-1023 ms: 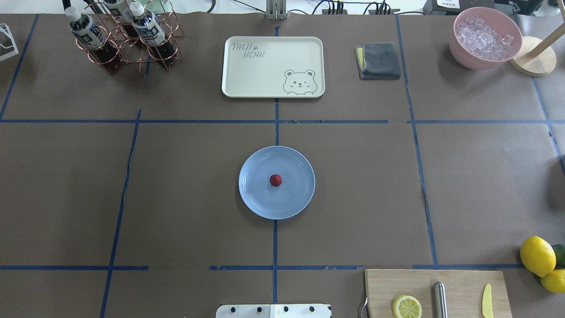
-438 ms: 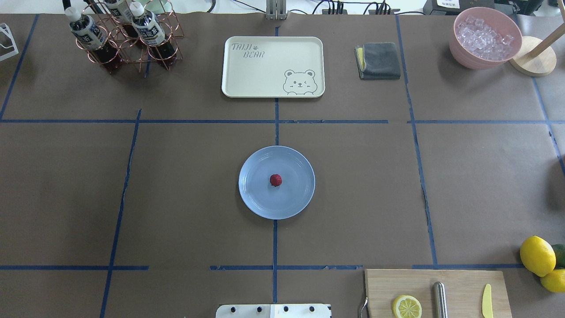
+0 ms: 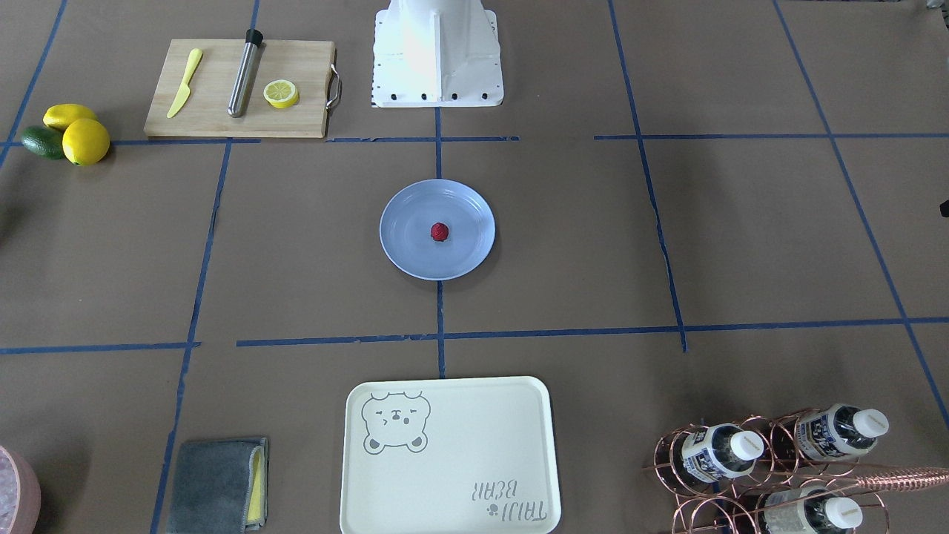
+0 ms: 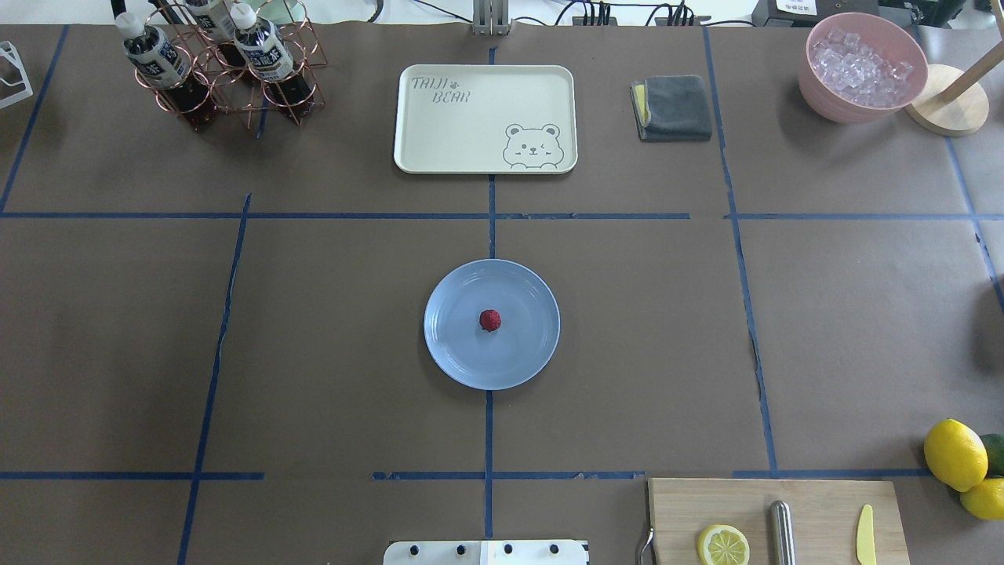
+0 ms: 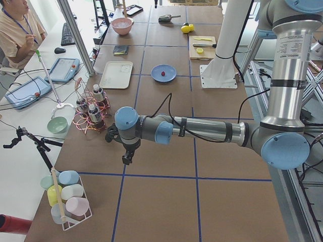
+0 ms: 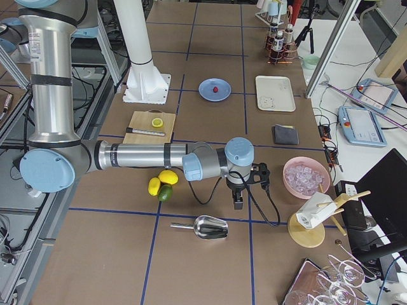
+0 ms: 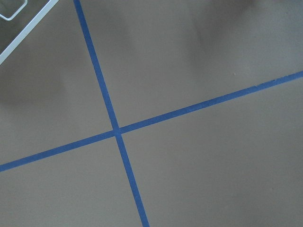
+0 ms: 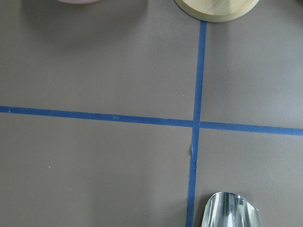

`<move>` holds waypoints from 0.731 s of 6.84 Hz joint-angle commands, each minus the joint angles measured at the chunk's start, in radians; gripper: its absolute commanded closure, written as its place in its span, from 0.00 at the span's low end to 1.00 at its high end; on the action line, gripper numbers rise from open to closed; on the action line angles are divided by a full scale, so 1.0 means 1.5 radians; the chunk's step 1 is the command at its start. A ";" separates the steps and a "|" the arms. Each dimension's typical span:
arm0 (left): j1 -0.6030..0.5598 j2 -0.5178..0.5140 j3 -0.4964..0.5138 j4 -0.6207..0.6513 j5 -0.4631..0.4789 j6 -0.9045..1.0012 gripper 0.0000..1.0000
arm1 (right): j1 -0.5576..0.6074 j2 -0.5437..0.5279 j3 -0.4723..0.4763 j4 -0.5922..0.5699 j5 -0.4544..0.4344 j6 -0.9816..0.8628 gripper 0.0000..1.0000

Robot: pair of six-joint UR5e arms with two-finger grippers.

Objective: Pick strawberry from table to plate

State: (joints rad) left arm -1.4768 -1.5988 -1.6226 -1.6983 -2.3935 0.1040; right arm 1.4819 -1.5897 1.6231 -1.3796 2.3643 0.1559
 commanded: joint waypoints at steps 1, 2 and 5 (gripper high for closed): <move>0.001 -0.011 0.004 0.000 0.001 0.000 0.00 | 0.000 0.001 -0.004 0.000 -0.001 0.002 0.00; 0.000 -0.007 -0.003 0.000 0.005 0.001 0.00 | 0.000 0.001 -0.002 0.000 -0.001 0.003 0.00; -0.002 0.043 -0.031 0.004 0.016 -0.009 0.00 | -0.001 0.001 -0.004 -0.001 -0.002 0.008 0.00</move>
State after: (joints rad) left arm -1.4777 -1.5642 -1.6527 -1.6957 -2.3691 0.0980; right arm 1.4808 -1.5882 1.6189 -1.3793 2.3620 0.1651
